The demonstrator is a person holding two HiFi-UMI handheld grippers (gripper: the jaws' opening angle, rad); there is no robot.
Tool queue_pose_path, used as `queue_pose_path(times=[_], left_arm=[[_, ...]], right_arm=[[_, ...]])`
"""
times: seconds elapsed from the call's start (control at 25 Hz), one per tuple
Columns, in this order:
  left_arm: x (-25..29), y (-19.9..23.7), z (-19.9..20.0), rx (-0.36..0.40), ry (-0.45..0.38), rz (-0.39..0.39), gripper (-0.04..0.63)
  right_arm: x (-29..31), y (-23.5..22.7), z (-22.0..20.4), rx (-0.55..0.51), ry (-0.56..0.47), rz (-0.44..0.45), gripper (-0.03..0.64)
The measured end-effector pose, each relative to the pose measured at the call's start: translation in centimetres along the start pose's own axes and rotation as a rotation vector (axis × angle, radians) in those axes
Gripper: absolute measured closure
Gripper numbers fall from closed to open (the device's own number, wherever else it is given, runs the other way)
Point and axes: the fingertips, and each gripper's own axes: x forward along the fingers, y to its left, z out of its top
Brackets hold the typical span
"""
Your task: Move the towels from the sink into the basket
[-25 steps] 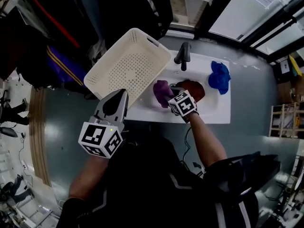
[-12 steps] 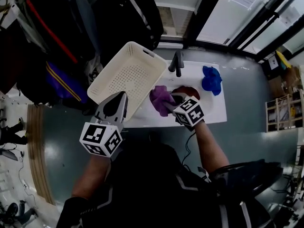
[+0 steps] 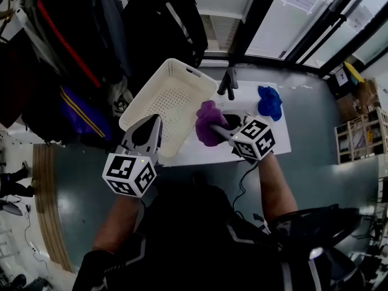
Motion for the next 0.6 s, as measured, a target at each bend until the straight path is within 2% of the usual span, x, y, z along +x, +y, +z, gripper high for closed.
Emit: queue_pose_path(times=[0.36,0.6], left_arm=[[-0.7,2.5,0.8,0.04,-0.006,-0.014,0.592],[0.2,3.0,1.1,0.053,-0.004,-0.041,0.592]], right_arm=[[1.4,1.4,5.4,0.013,-0.078,-0.054,0.514],[3.2,1.1,7.6,-0.003,-0.077,-0.102,0.514]])
